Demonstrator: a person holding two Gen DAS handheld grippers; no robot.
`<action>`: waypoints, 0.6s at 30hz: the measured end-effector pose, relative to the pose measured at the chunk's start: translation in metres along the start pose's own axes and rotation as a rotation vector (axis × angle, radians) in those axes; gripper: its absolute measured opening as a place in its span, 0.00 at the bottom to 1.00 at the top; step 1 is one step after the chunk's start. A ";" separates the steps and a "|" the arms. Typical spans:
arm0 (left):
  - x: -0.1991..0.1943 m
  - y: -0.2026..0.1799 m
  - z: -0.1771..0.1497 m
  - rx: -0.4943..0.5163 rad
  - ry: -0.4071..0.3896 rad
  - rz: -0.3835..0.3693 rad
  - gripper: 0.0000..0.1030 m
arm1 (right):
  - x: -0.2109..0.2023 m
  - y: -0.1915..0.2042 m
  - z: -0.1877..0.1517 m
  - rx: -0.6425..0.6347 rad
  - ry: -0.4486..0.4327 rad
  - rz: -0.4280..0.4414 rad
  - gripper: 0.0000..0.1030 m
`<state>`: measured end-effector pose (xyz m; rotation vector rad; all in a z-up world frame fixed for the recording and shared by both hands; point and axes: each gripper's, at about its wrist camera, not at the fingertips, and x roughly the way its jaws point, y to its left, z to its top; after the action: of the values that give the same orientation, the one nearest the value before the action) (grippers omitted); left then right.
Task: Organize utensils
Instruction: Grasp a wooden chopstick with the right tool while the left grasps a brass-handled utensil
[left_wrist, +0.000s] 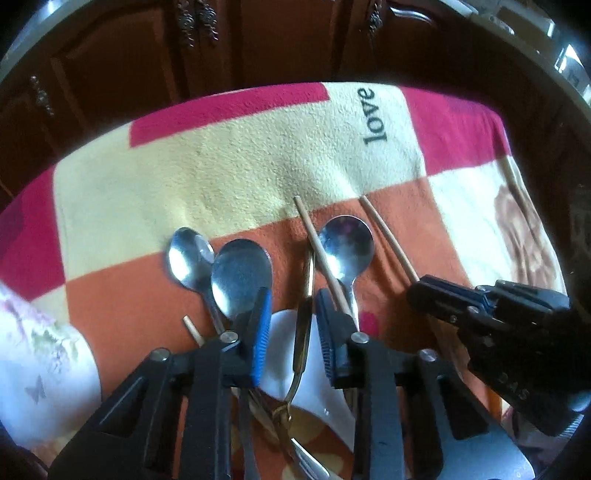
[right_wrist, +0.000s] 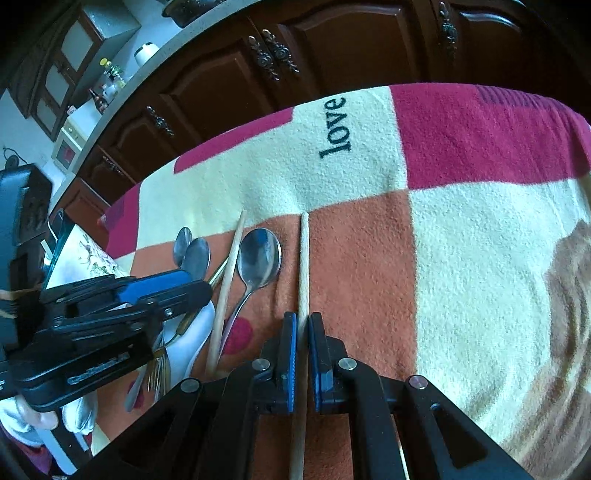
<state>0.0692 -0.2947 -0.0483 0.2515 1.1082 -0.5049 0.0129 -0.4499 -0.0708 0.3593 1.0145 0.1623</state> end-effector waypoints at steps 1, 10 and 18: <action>0.002 -0.001 0.002 0.006 0.005 -0.008 0.21 | 0.001 0.000 0.001 -0.003 0.002 0.002 0.06; 0.017 -0.009 0.011 0.046 0.037 0.007 0.08 | 0.016 0.007 0.025 -0.054 0.065 -0.032 0.06; -0.023 0.015 0.001 -0.029 -0.040 -0.096 0.06 | 0.008 0.008 0.024 -0.059 0.029 -0.009 0.06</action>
<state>0.0696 -0.2758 -0.0278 0.1625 1.0917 -0.5766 0.0375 -0.4452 -0.0633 0.2994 1.0380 0.1891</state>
